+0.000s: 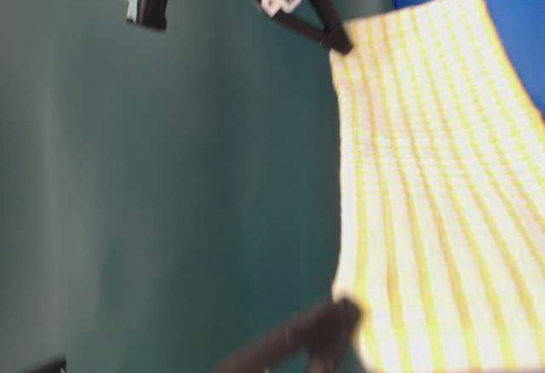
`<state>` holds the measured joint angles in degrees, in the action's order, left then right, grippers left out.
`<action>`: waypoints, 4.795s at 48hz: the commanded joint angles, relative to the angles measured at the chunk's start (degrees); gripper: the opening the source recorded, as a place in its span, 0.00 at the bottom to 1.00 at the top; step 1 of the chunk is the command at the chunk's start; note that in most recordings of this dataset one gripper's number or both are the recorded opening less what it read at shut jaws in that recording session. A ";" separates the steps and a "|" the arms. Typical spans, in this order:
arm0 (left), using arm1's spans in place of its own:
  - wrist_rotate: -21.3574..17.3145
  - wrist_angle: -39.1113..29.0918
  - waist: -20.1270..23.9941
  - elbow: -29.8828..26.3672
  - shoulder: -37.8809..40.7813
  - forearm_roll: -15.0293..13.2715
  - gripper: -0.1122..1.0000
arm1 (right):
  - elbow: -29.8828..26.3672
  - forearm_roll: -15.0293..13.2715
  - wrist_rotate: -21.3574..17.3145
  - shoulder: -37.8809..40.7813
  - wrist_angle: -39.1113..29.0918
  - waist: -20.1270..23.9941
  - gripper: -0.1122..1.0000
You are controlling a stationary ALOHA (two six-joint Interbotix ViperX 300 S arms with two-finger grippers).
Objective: Fold the yellow towel.
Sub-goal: 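Lift the strip and rotate it vertical, right gripper moving to top, then lay the strip down vertically and open both grippers, then move both grippers to the strip's top end and grasp its corners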
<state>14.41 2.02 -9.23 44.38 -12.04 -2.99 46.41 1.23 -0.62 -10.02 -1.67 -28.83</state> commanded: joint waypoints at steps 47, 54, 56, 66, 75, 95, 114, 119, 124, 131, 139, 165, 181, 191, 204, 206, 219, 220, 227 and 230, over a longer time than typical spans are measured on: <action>-2.20 0.62 -1.67 -27.60 22.24 0.00 0.12 | -12.30 -5.27 0.44 6.86 0.70 -6.50 0.12; -2.29 0.53 -2.37 -26.02 21.62 0.00 0.12 | -12.30 -5.27 0.44 7.12 0.88 -6.50 0.12; -2.29 0.53 -2.55 -25.40 21.36 0.00 0.12 | -12.39 -5.36 0.44 7.47 0.97 -6.42 0.12; -2.11 2.46 -3.78 -19.51 18.90 0.00 0.12 | -13.01 -5.27 0.44 9.49 0.97 -5.71 0.12; -1.67 6.33 -4.75 -15.64 17.67 -0.09 0.12 | -15.29 -5.27 0.44 12.13 1.23 -4.66 0.12; -2.02 6.50 -5.98 -11.69 15.82 -0.09 0.12 | -20.48 -5.27 0.44 17.23 1.05 -2.72 0.12; -2.11 6.06 -5.19 -10.99 16.96 -0.09 0.12 | -20.65 -5.27 0.44 18.46 1.23 -2.20 0.13; -2.11 5.98 -4.92 -11.25 17.05 -0.09 0.14 | -20.74 -5.36 0.62 18.81 1.41 -1.85 0.13; -2.11 5.98 -4.66 -11.16 17.05 -0.09 0.33 | -21.01 -5.89 0.62 19.16 1.58 -1.14 0.16; -2.11 6.06 -4.48 -10.99 16.88 -0.09 0.58 | -21.45 -6.68 0.62 19.42 1.58 -0.35 0.37; -2.20 5.98 -4.31 -10.99 16.79 -0.09 0.55 | -21.53 -7.56 0.62 19.42 1.85 0.00 0.60; -5.27 1.49 2.81 -7.21 10.02 0.35 0.55 | -18.63 -8.09 -0.26 16.88 2.29 -1.41 0.62; -16.44 1.58 15.91 -2.46 5.19 0.35 0.58 | -6.15 -6.59 -1.58 5.36 4.22 1.67 0.62; -19.07 1.58 20.39 -2.55 5.10 0.26 0.65 | 1.49 -5.71 -4.13 -1.93 7.29 6.68 0.62; -18.98 1.41 22.68 -1.93 4.75 0.26 0.71 | 6.77 -5.45 -8.88 -6.77 8.17 8.79 0.71; -18.90 1.41 22.76 -1.93 4.75 0.26 0.72 | 6.86 -5.45 -8.96 -6.94 8.17 8.79 0.73; -18.90 1.76 24.17 -2.64 5.10 0.09 0.76 | 4.92 -5.63 -8.96 -5.10 8.17 6.50 0.77; -18.90 1.93 24.61 -2.72 5.27 0.26 0.76 | 4.75 -5.71 -8.96 -4.75 8.17 5.98 0.77; -19.07 3.60 28.39 -3.69 6.59 0.26 0.81 | 1.58 -5.71 -8.53 -1.49 8.17 2.29 0.77; -19.07 4.57 29.88 -4.13 7.65 0.26 0.82 | 0.26 -5.71 -8.53 0.44 8.17 0.79 0.77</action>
<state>-4.48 5.10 18.81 41.84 -4.83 -2.81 49.13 -4.39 -9.23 -10.72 5.98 -26.63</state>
